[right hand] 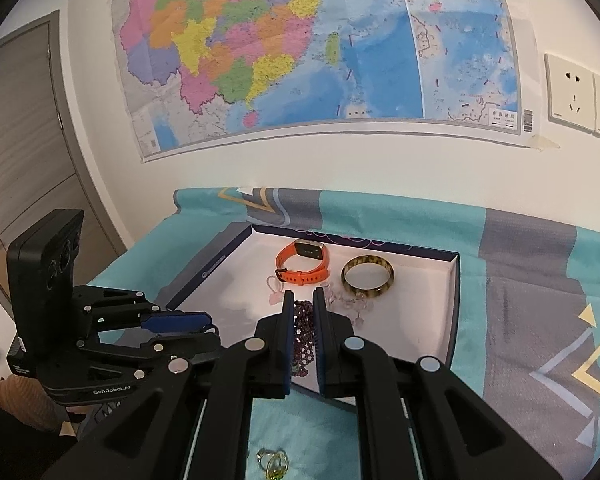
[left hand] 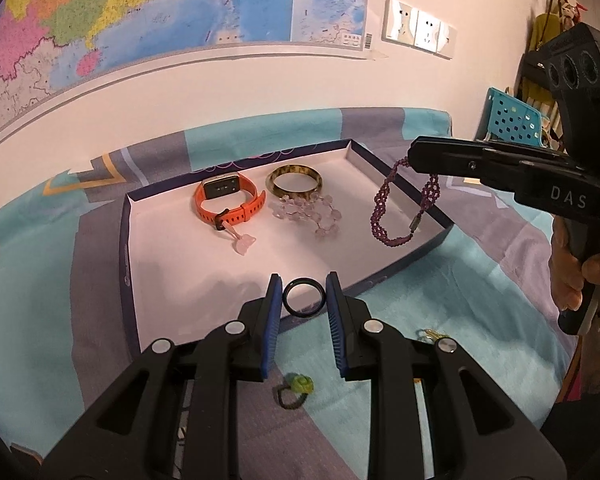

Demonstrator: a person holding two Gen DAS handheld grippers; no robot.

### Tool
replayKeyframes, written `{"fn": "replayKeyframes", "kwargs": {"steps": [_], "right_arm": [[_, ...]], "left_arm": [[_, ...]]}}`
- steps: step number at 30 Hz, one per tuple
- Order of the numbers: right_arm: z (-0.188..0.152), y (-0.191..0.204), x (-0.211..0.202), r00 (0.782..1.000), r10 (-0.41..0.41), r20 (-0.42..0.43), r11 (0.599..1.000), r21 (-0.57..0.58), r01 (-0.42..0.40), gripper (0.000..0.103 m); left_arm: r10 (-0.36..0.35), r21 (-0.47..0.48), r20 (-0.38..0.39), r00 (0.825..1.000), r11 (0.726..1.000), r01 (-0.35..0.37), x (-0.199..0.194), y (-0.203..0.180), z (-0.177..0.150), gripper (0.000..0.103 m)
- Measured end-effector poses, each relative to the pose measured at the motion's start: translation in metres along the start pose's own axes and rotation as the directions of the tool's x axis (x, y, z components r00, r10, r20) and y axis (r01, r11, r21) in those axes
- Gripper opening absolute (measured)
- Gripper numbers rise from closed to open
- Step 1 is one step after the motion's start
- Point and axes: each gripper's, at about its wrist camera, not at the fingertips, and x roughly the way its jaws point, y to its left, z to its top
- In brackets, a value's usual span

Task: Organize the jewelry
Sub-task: 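Carry the purple bracelet with the right gripper while the left gripper carries the black ring into the box, then open the right gripper releasing the purple bracelet while the left gripper releases the black ring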

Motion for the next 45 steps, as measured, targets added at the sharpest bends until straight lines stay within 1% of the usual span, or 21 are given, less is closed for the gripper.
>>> {"fn": "replayKeyframes", "kwargs": {"steps": [12,30,45], "right_arm": [[0.001,-0.006,0.015,1.0,-0.006,-0.021,1.0,0.016,0.007,0.008],[0.002,-0.006,0.021,0.999,-0.01,-0.034,1.0,0.025,0.011,0.008],[0.002,-0.008,0.038,0.999,0.002,-0.049,0.999,0.043,0.0,0.008]], "left_arm": [[0.018,-0.01,-0.022,1.0,1.0,-0.018,0.017,0.009,0.006,0.023],[0.036,-0.011,-0.037,0.999,0.999,-0.036,0.026,0.013,0.009,0.023],[0.044,-0.02,-0.057,0.997,0.999,-0.045,0.036,0.016,0.011,0.023]]}}
